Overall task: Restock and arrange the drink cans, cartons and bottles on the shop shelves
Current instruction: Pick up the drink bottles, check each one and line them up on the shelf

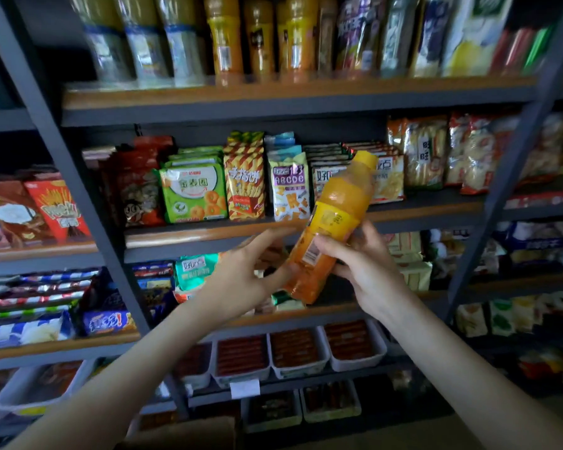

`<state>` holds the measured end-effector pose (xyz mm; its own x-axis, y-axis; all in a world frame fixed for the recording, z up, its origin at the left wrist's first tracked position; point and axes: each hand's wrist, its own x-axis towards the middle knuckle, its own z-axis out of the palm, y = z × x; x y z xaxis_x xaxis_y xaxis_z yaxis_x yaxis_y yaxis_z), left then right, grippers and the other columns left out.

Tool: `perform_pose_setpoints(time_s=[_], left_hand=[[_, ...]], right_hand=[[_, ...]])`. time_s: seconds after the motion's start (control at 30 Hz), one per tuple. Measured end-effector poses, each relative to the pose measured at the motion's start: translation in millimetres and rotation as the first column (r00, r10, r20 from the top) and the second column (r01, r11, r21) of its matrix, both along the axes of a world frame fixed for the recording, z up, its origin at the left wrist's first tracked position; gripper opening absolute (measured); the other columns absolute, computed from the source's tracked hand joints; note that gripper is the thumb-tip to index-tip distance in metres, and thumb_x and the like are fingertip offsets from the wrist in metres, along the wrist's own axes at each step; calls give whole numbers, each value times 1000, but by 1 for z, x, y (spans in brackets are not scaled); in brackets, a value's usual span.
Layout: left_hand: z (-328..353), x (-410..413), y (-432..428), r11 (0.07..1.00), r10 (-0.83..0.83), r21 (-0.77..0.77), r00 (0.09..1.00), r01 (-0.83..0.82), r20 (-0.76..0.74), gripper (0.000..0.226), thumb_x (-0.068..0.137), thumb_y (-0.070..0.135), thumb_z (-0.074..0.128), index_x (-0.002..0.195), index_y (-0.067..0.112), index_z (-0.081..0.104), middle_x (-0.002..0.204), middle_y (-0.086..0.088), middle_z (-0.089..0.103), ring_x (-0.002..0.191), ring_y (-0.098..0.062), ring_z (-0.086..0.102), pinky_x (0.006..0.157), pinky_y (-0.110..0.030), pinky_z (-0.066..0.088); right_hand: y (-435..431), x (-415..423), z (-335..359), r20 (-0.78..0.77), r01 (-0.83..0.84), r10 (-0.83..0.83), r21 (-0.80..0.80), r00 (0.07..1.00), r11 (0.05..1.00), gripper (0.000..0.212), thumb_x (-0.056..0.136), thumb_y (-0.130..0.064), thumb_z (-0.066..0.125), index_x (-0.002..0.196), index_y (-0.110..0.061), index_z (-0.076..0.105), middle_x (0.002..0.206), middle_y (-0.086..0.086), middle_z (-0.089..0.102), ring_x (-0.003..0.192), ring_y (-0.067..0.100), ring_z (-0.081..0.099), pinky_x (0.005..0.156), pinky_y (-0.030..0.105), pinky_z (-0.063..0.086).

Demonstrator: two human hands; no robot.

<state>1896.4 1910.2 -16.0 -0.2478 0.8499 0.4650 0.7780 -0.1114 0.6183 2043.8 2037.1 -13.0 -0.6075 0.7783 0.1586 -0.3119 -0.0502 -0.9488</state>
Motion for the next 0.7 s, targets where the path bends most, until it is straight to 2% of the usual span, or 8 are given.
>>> perform_pose_setpoints(time_s=[0.07,0.13,0.27,0.4,0.5,0.57,0.63,0.7], left_hand=[[25,-17,13,998,15,56,999,-13,-48,38,85,40,63,121,45,51,111,9,65,97,1,64,86,-24,51],[53,-32,31,992,47,120,991,-32,-127,36,85,42,61,119,43,52,109,7,65,94,-1,64,83,-22,50],[107,-53,65,952,160,298,944,-70,-288,52,80,55,46,122,27,59,103,6,63,90,-9,64,79,-30,49],[156,-71,103,918,307,378,811,-115,-499,45,92,43,50,131,21,53,112,0,55,99,-21,59,77,-32,50],[189,-88,135,899,387,406,734,-165,-558,46,93,31,57,137,23,48,128,-2,50,111,-23,55,85,-34,48],[208,-98,155,874,443,446,696,-195,-565,46,92,27,60,136,20,50,129,-5,51,110,-25,56,86,-35,48],[221,-108,174,860,472,464,675,-212,-567,45,91,26,62,135,18,53,129,-8,52,112,-28,57,86,-36,49],[229,-116,190,856,491,453,659,-247,-570,46,92,30,61,136,21,52,132,-5,50,116,-26,54,88,-38,52]], right_hand=[[13,-1,27,-37,87,-82,168,996,982,58,76,-1,76,123,-27,52,102,-6,71,95,9,69,75,25,56],[31,2,58,-110,173,-144,326,983,930,66,74,0,77,127,-27,48,104,-5,70,97,9,68,77,24,54],[70,7,124,-270,323,-199,573,942,753,71,68,-7,78,124,-34,43,114,-2,64,102,8,65,84,20,51],[124,0,179,-344,434,-264,710,901,555,86,70,4,79,129,-37,32,121,-8,54,104,-6,60,87,12,48],[166,-10,206,-352,449,-286,781,891,434,88,73,5,78,132,-34,28,129,2,49,102,-14,55,83,2,42],[192,-18,213,-334,431,-291,811,896,396,88,74,2,79,125,-48,27,135,3,46,110,0,55,90,8,45],[220,-26,213,-315,418,-314,839,896,349,97,73,-2,81,122,-63,25,134,-6,46,119,15,53,101,30,47],[243,-34,213,-273,380,-326,864,905,331,102,72,-4,83,115,-74,22,129,-13,46,118,19,53,102,43,45]])
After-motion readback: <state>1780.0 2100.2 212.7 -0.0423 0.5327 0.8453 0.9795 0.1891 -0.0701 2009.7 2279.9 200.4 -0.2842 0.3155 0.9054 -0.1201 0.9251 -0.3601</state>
